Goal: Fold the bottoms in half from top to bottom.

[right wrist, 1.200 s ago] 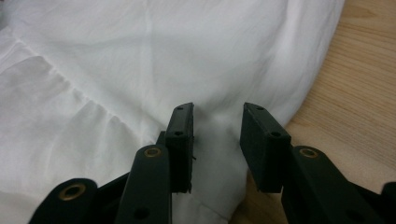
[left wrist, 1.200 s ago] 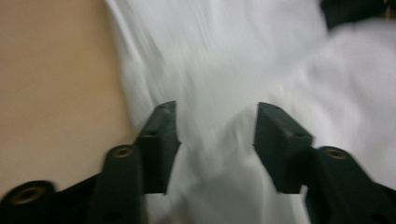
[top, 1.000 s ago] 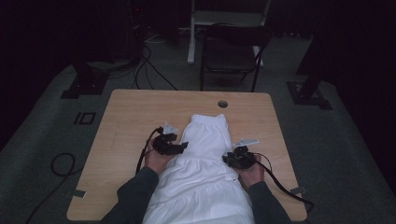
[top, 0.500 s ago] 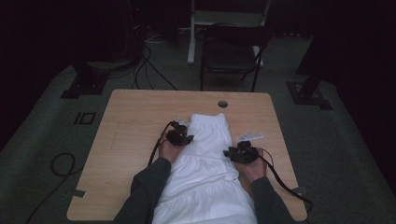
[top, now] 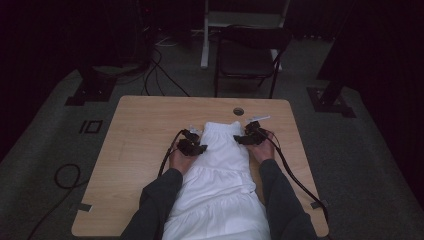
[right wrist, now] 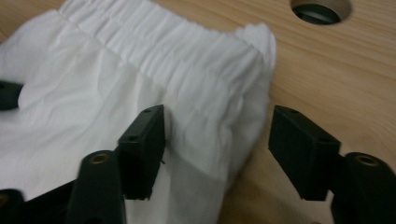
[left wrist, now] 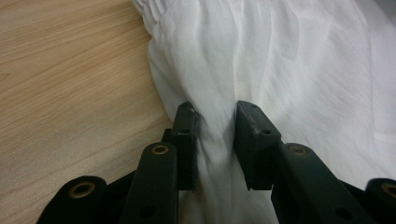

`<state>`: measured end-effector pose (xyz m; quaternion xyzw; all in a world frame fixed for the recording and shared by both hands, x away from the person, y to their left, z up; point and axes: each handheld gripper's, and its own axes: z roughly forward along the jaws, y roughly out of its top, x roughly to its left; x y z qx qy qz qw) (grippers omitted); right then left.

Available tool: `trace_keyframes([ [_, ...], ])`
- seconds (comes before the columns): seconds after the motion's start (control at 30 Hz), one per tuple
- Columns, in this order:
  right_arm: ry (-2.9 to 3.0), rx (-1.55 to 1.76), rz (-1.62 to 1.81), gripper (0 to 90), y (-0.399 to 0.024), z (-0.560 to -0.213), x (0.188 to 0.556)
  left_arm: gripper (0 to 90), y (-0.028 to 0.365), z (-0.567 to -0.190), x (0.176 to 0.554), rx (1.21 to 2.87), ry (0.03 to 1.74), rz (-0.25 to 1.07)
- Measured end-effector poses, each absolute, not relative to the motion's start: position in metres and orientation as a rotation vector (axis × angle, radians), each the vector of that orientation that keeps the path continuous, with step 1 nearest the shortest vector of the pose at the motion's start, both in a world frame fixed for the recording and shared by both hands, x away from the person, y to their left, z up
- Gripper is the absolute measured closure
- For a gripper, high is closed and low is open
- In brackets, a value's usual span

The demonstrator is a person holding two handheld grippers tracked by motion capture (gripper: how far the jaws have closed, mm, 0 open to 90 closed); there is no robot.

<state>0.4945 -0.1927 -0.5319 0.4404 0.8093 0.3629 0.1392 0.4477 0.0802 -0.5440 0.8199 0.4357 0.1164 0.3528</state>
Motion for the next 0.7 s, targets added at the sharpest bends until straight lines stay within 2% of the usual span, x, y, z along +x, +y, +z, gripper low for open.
trace_keyframes([
  [0.13,2.370,1.334,1.028,43.7,-0.193,-0.542,0.504,68.1,0.080,-0.544,0.448,2.121,1.120,0.289],
  [0.3,2.353,1.332,0.996,63.4,-0.188,-0.542,0.504,49.1,0.085,-0.538,0.458,2.091,1.155,0.284],
  [0.4,2.334,1.369,0.973,69.9,-0.186,-0.541,0.506,40.8,0.090,-0.533,0.467,2.020,1.185,0.266],
  [0.57,2.321,1.405,0.956,74.6,-0.183,-0.540,0.507,34.3,0.079,-0.536,0.484,2.077,1.194,0.244],
  [0.7,2.315,1.392,0.943,72.4,-0.180,-0.540,0.506,37.2,0.070,-0.539,0.491,2.126,1.206,0.241],
])
